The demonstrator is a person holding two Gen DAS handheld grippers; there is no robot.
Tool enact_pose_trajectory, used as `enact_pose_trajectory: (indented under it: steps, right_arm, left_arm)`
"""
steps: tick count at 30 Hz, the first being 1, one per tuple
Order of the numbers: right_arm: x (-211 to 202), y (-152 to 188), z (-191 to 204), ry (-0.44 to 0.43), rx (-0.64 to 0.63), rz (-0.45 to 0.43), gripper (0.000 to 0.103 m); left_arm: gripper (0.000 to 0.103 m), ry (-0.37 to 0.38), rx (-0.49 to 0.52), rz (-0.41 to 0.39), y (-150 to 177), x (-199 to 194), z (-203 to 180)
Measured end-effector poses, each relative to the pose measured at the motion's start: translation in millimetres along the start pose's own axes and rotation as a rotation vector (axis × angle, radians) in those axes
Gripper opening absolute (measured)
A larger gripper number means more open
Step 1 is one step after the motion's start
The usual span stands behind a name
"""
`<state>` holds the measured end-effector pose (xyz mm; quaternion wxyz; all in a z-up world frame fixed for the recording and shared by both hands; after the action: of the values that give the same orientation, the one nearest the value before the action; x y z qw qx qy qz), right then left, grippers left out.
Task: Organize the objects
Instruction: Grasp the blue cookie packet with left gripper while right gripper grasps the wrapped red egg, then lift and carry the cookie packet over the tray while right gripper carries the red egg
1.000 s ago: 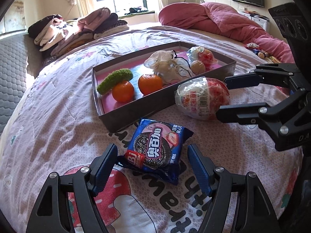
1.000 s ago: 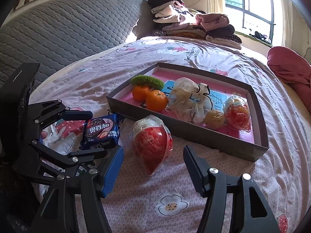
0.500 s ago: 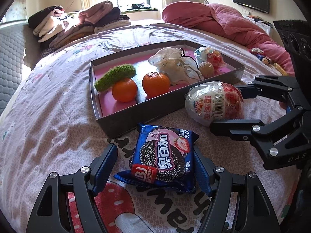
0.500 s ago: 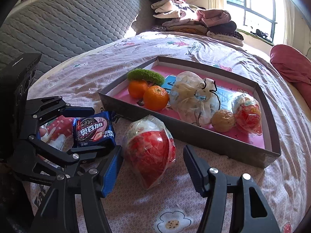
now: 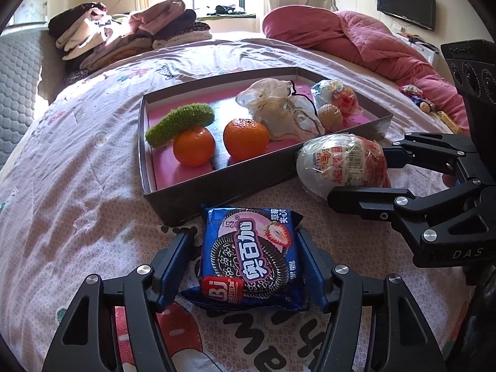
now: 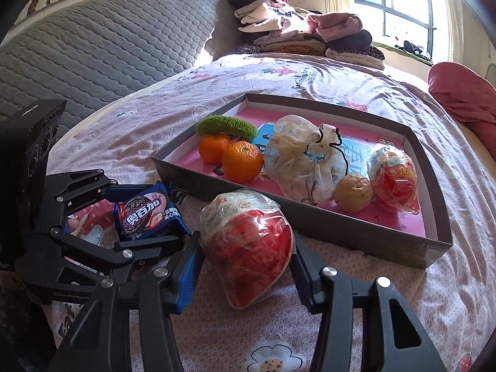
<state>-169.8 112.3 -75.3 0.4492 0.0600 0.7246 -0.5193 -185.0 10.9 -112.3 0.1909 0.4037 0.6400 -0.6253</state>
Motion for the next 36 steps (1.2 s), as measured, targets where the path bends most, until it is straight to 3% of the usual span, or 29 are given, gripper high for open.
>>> enact_pose_trajectory:
  steps: [2, 4, 28, 36]
  right_arm:
    - [-1, -1, 0, 0.000, 0.002, -0.008, 0.053]
    - [-2, -1, 0, -0.006, 0.006, -0.012, 0.052]
    - [-30, -13, -8, 0.001, 0.037, -0.088, 0.052]
    - [-59, -31, -23, 0.036, 0.045, -0.156, 0.052]
  left_arm:
    - [0.065, -0.003, -0.001, -0.003, 0, 0, 0]
    - [0.057, 0.005, -0.005, -0.003, 0, -2, -2]
    - [0.053, 0.005, -0.005, -0.044, -5, -24, -11]
    - [0.053, 0.001, -0.030, -0.111, -34, -51, -13]
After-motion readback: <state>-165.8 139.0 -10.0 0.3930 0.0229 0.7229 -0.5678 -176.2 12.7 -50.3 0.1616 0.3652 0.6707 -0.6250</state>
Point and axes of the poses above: each gripper's, at about its wrist camera, not at the fingertips, and x roughly the way its jaws point, z to its left, y to its underside, the point moved 7 cm from there along x, roughly the way its jaws point, and after that the axes turned 12 degrees about -x, right-handed, at the moved point
